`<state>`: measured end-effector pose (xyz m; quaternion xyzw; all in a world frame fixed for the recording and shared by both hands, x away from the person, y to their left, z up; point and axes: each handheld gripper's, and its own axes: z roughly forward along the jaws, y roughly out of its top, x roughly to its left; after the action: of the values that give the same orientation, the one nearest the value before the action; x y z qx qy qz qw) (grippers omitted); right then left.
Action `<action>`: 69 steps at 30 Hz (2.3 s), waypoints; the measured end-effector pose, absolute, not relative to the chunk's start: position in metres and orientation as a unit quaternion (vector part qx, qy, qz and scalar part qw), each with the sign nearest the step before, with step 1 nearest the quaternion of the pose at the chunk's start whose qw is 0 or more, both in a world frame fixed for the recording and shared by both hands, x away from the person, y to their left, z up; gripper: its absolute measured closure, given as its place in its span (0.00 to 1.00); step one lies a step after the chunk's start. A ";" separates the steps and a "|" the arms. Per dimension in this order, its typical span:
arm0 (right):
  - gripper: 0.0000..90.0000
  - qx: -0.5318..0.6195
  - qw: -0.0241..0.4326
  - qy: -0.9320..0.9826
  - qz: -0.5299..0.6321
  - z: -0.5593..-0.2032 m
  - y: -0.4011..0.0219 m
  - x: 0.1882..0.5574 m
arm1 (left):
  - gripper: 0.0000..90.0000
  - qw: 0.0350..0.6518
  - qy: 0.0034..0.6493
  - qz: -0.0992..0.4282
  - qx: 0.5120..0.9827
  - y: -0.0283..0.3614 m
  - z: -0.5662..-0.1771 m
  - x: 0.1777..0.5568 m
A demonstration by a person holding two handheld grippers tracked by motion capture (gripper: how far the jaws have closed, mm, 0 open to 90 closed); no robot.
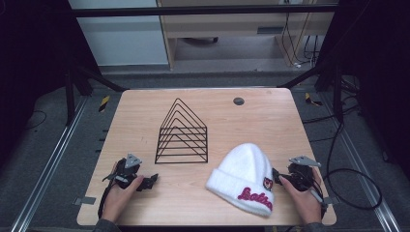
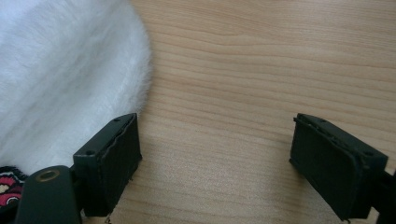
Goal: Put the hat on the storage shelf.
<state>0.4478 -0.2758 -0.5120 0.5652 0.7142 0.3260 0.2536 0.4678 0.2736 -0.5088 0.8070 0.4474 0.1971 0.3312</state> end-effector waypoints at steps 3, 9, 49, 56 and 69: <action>0.18 0.568 0.252 0.712 0.326 -0.512 -0.276 0.448 | 0.00 0.330 0.444 0.197 0.809 0.274 -0.508 0.469; 0.23 0.556 0.262 0.719 0.323 -0.505 -0.279 0.448 | 0.00 0.329 0.447 0.199 0.808 0.273 -0.509 0.469; 0.48 0.479 0.121 0.832 0.253 -0.473 -0.203 0.561 | 0.00 0.330 0.448 0.199 0.807 0.273 -0.509 0.469; 0.56 0.478 0.105 0.835 0.252 -0.478 -0.200 0.562 | 0.00 0.330 0.449 0.199 0.806 0.273 -0.509 0.469; 0.83 0.466 0.082 0.841 0.261 -0.478 -0.199 0.560 | 0.00 0.329 0.451 0.200 0.805 0.272 -0.509 0.468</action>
<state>0.5605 -0.1994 -0.4777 0.4662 0.8413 0.2610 0.0824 0.4681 0.2719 -0.5087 0.8052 0.4511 0.1997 0.3290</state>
